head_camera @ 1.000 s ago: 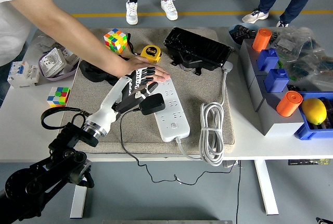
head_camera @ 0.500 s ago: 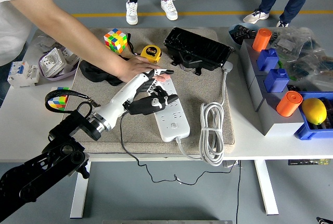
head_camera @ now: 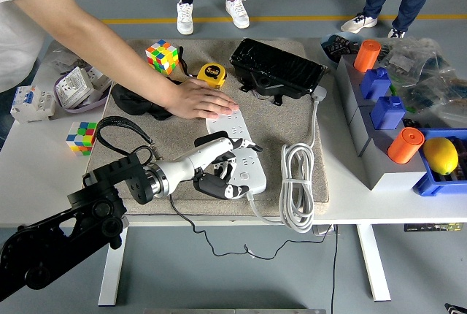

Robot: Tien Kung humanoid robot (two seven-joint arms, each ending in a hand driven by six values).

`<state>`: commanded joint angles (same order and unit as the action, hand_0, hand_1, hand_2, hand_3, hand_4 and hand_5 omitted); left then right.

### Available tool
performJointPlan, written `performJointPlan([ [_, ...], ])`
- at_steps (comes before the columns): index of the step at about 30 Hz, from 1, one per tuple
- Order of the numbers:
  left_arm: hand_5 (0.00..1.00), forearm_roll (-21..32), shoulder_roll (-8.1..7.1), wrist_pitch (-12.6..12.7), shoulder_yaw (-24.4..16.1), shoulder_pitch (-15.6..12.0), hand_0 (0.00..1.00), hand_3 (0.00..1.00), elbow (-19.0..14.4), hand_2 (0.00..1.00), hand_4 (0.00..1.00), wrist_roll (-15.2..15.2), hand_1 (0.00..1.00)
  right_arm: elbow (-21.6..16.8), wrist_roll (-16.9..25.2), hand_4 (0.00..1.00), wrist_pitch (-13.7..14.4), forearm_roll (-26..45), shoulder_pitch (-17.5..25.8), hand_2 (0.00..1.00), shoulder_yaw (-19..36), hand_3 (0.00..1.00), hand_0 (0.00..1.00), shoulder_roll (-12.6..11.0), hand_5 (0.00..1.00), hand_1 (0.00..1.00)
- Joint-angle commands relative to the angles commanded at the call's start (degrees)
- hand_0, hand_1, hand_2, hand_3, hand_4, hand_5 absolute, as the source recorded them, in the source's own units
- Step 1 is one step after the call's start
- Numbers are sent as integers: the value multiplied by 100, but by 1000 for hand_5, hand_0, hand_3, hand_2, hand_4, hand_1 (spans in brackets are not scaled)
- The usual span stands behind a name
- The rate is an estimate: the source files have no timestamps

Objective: Put the plug near the board,insert it into the board,press the button,pull the plug out

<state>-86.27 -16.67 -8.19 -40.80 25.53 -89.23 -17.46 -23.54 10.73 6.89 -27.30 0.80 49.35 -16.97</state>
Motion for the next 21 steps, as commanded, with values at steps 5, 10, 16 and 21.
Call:
performJointPlan([
  [5, 2, -65, 21, -84, 180, 76, 64, 867, 109, 138, 758, -224, 91, -6, 0, 786, 1, -2, -8, 544, 7, 546, 602, 0, 256, 590],
  [10, 2, -168, 48, -119, 297, 82, 58, 854, 241, 143, 758, -338, 91, -6, 1, 785, 2, -1, -11, 544, 0, 546, 603, -17, 257, 590],
  [16, 2, -268, 100, -104, 361, 102, 56, 858, 404, 144, 758, -381, 91, -8, 2, 786, 3, 1, -9, 544, -27, 546, 603, -28, 258, 590],
  [21, 2, -279, 115, -96, 383, 109, 56, 856, 479, 143, 757, -393, 90, -14, 5, 786, 2, 0, -14, 545, -40, 547, 603, -37, 258, 590],
])
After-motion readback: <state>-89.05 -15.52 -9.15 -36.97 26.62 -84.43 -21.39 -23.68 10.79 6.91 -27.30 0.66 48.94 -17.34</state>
